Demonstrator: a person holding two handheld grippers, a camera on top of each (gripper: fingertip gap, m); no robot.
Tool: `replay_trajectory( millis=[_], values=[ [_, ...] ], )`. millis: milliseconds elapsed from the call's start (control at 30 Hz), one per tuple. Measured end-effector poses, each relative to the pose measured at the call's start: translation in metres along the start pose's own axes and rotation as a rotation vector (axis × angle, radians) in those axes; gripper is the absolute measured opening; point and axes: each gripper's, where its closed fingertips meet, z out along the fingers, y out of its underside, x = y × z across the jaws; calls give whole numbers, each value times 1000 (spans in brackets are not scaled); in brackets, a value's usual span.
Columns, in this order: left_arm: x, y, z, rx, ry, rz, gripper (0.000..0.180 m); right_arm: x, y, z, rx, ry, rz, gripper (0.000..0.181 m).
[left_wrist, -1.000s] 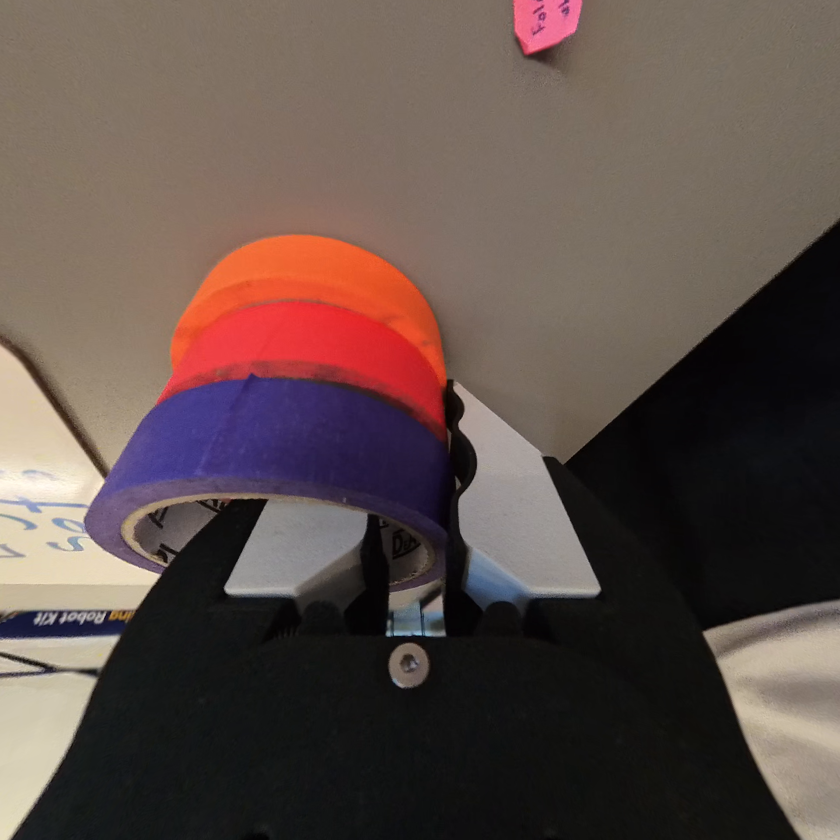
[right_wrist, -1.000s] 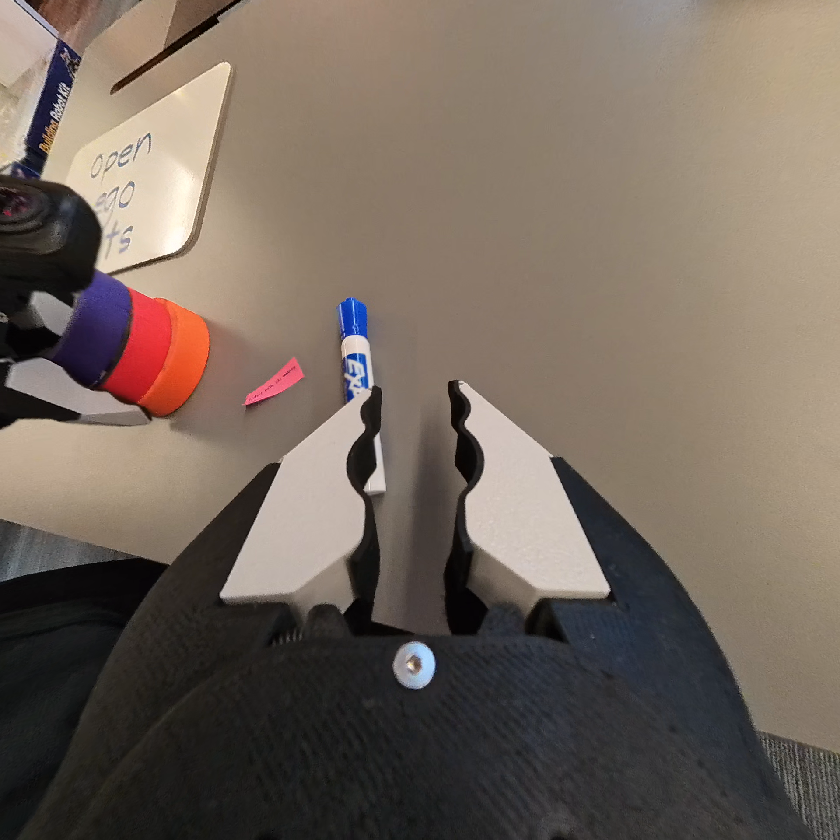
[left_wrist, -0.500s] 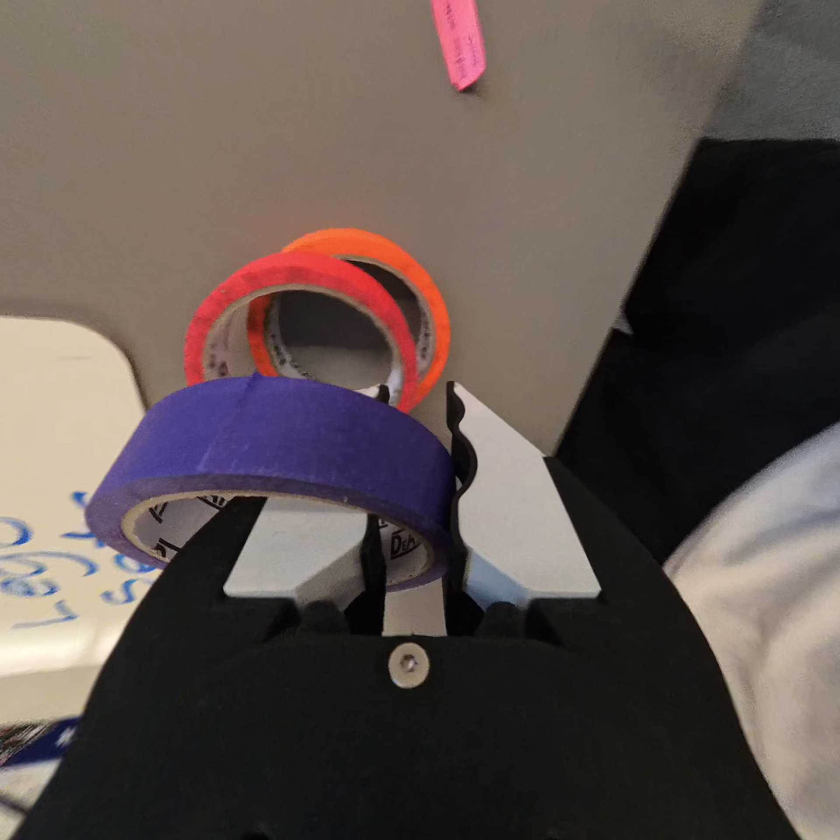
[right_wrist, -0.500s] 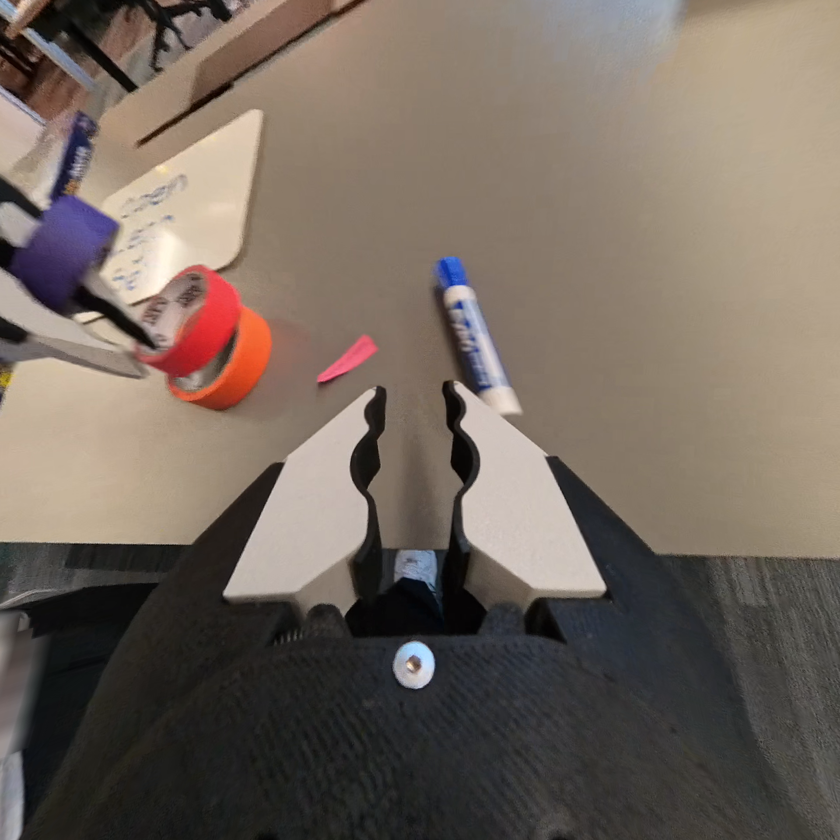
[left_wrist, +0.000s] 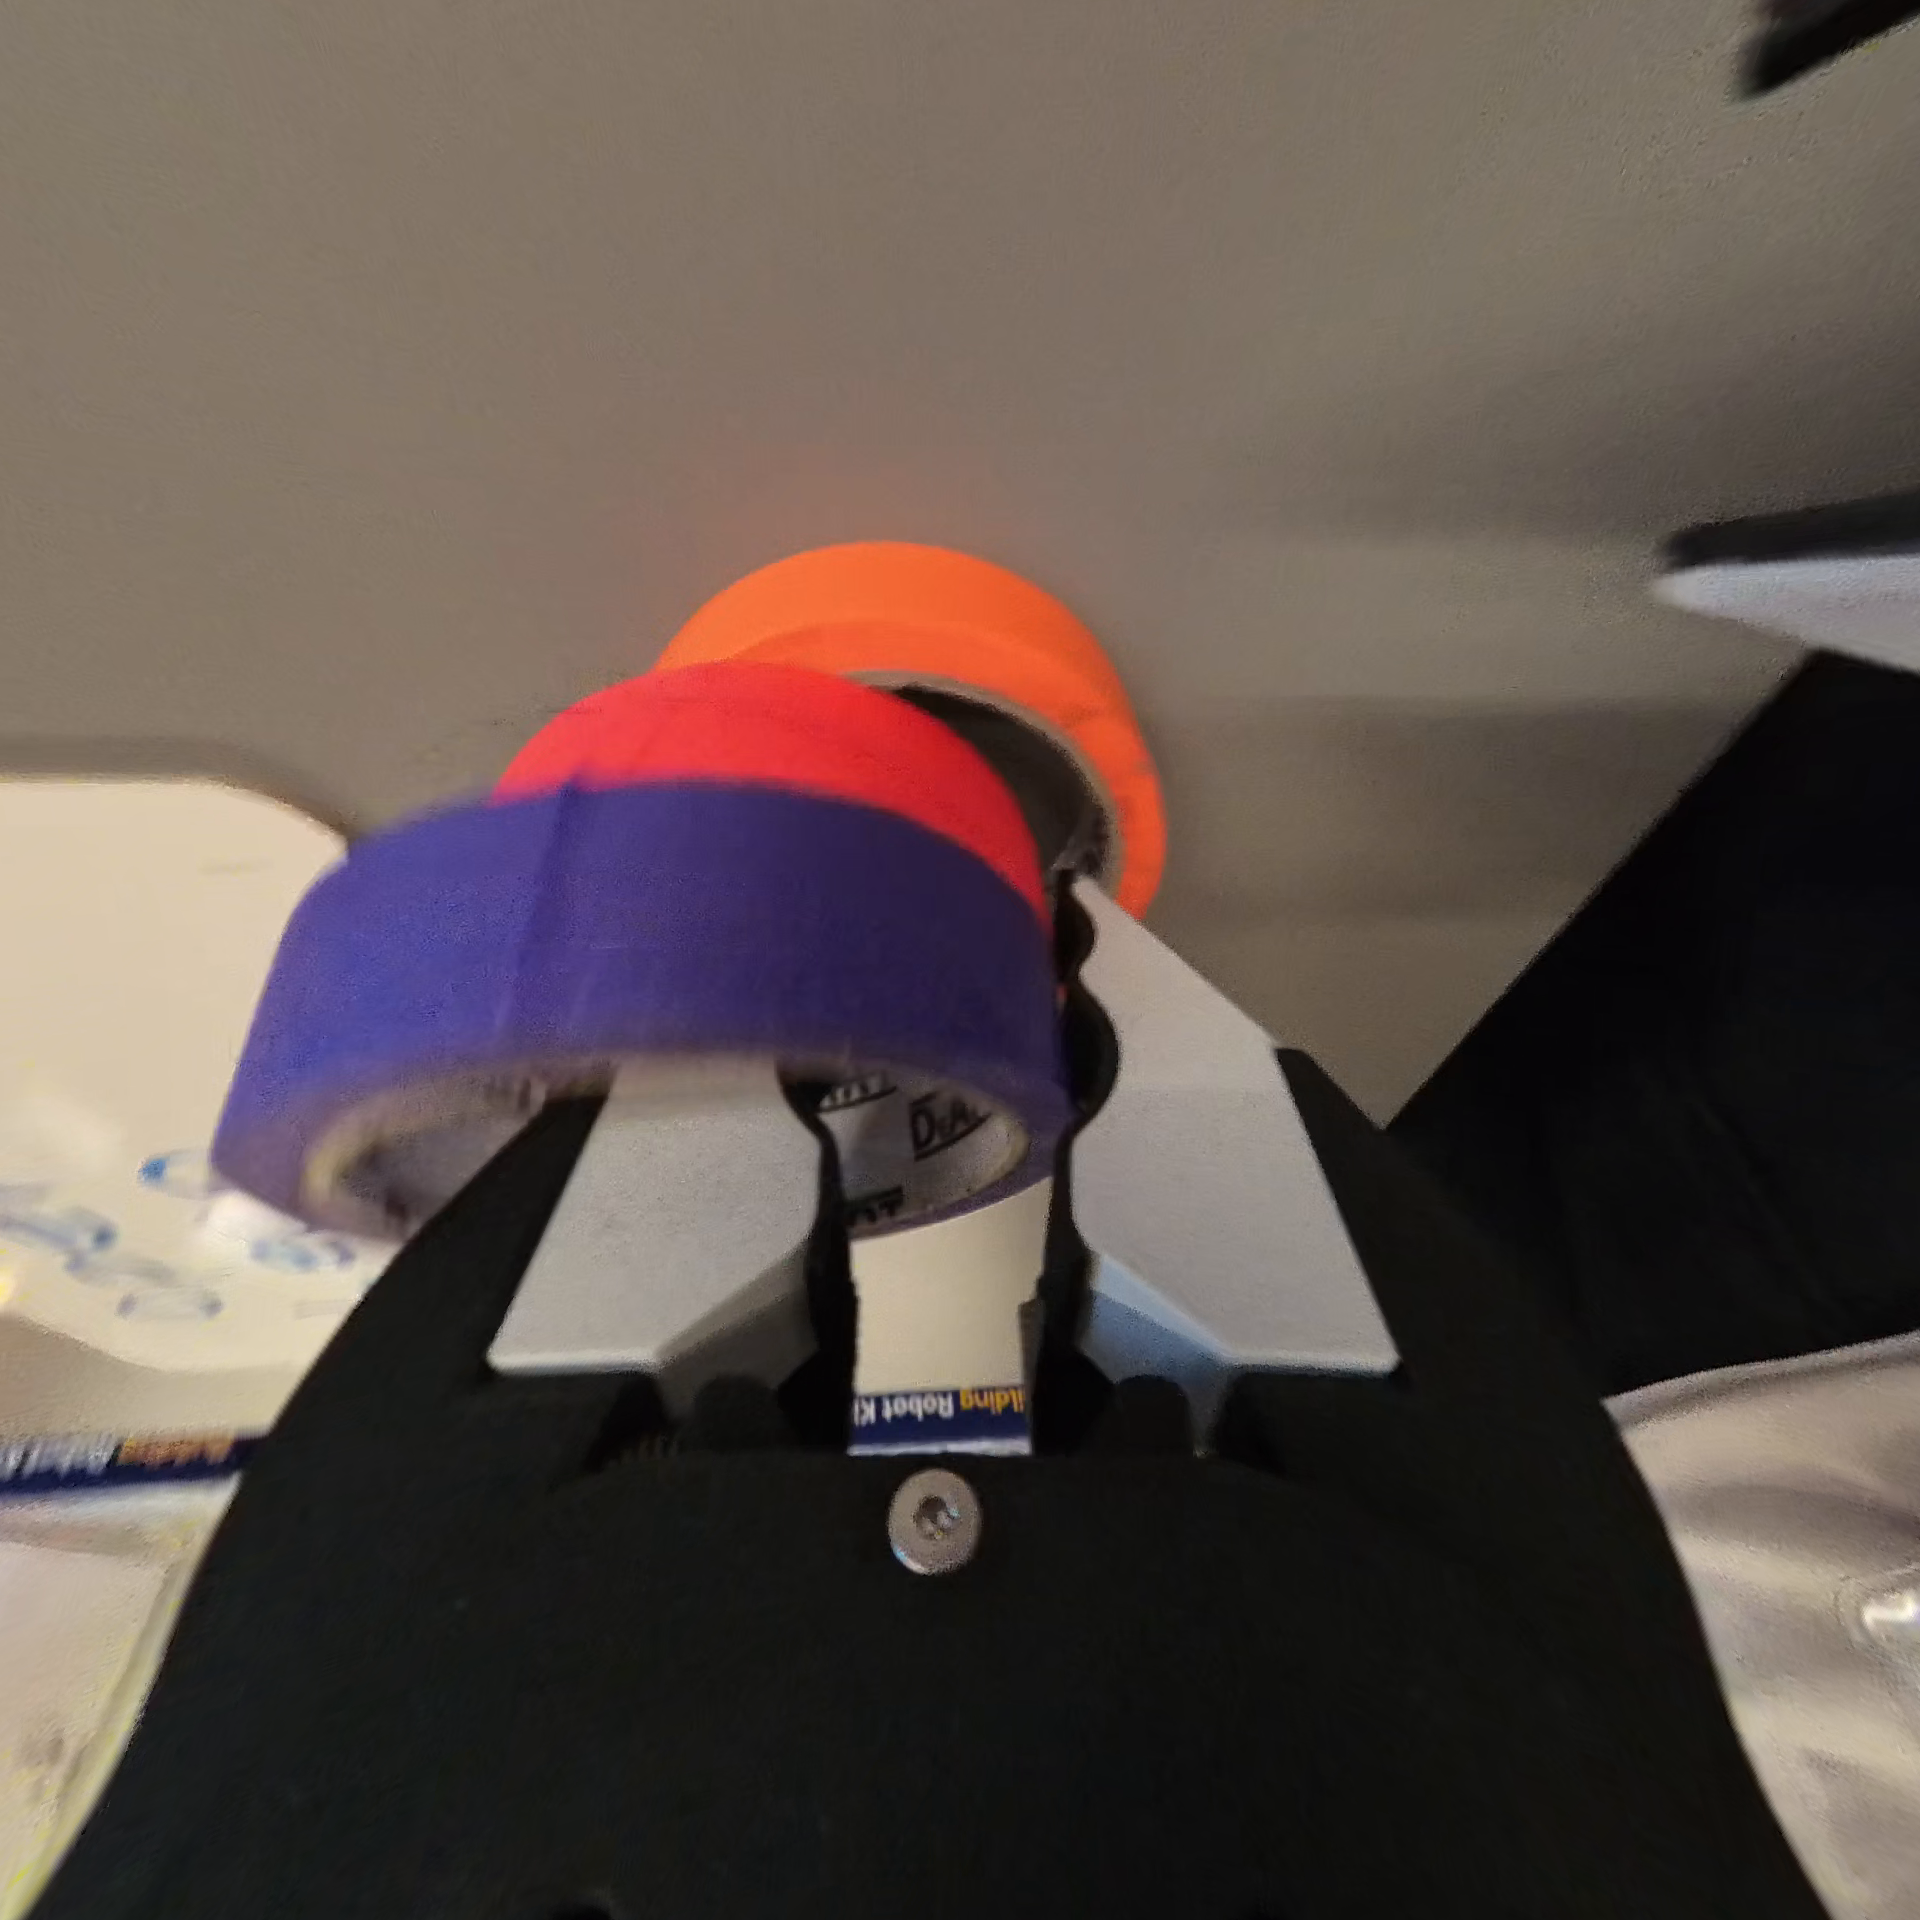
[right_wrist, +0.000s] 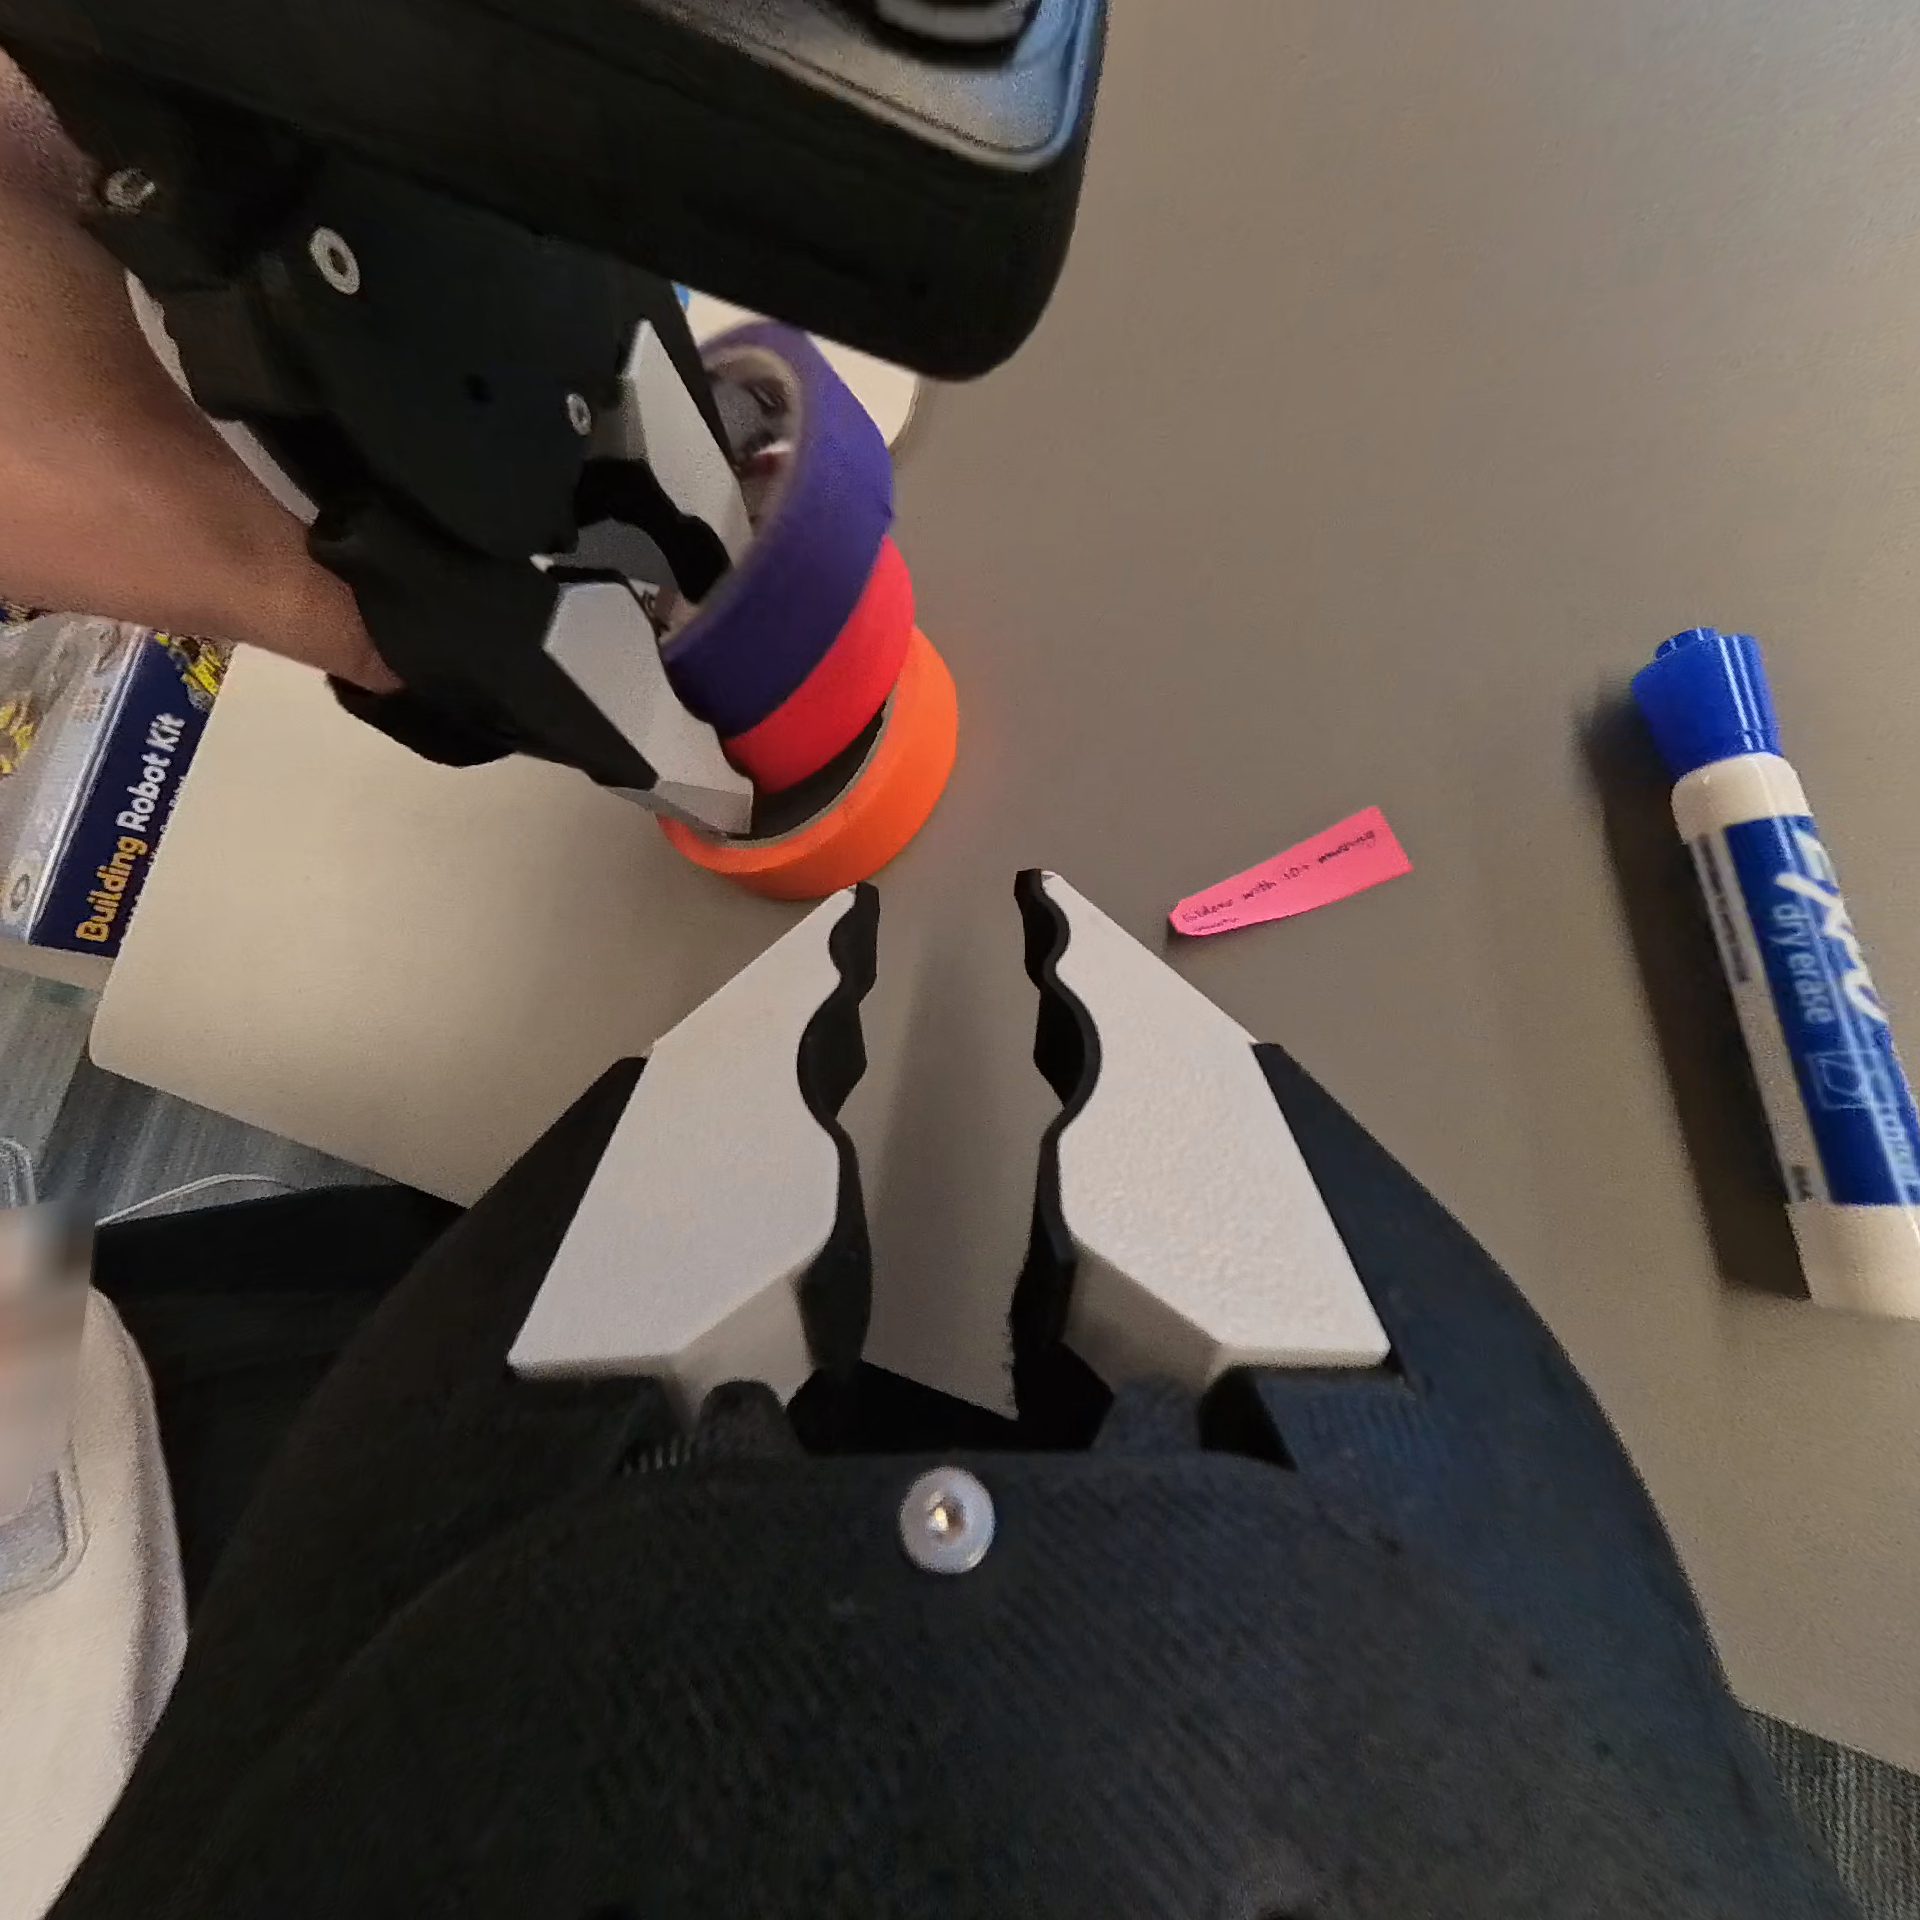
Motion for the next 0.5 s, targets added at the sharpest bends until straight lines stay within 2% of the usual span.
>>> replay_trajectory(
  millis=[100, 200, 400, 500],
  values=[
    [7, -5, 0, 34, 69, 19, 11, -1, 1, 6, -8, 0, 23, 26],
    [5, 0, -10, 96, 153, -13, 10, -3, 1, 8, 1, -7, 46, 25],
    [-10, 32, -61, 452, 453, -272, 9, -3, 2, 15, -3, -42, 119, 24],
    [-25, 55, -76, 586, 512, -398, 9, -11, -7, 26, -5, -64, 159, 25]
  ],
)
